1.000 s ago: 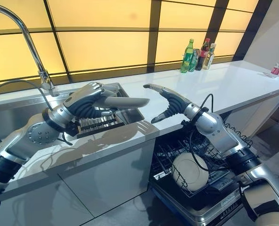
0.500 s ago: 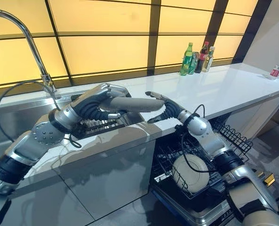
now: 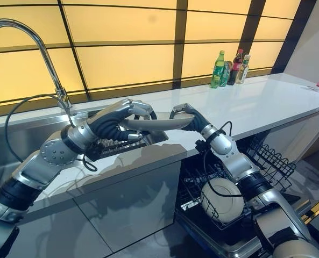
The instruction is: Pick up plates and place into dishwasher.
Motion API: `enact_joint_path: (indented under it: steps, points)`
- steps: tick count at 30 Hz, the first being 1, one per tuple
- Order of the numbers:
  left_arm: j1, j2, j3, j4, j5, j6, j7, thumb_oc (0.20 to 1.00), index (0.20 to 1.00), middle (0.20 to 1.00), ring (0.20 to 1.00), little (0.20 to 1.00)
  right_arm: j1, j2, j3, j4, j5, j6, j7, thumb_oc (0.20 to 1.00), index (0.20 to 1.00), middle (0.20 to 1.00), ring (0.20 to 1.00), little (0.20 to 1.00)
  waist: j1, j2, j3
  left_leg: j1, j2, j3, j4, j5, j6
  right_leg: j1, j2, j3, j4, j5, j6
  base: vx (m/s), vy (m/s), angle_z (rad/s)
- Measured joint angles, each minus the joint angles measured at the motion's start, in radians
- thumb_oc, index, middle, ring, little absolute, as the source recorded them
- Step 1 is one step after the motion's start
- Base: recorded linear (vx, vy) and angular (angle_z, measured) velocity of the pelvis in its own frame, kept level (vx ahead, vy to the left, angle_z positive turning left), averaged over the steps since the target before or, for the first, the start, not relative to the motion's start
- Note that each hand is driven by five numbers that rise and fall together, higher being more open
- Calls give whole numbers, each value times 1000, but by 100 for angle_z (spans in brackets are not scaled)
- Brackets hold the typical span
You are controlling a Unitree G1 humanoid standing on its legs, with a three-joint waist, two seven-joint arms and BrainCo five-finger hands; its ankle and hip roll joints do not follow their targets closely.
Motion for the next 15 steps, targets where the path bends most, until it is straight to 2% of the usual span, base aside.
enact_joint_path:
  steps: [9,10,15]
  points:
    - [0,-3,2,-2,-1,16,15,200,200,200,200,200,4,1,-14,-6,1,-7,-32,200,200,200,200,200,-2,0,0,-1,0,-2,0,0,0,-1,0,0,0,0,0,0,0,0]
    - [0,-3,2,-2,-1,20,21,1000,1000,1000,1000,1000,5,1,-15,-6,1,-7,-33,200,200,200,200,200,-3,0,0,-1,0,-2,0,0,0,-1,0,0,0,0,0,0,0,0]
    - [2,0,3,1,11,50,56,1000,1000,1000,1000,1000,39,-5,-49,-9,-12,-9,-34,200,200,200,200,200,-4,0,0,-1,0,-2,0,0,0,-1,0,0,0,0,0,0,0,0]
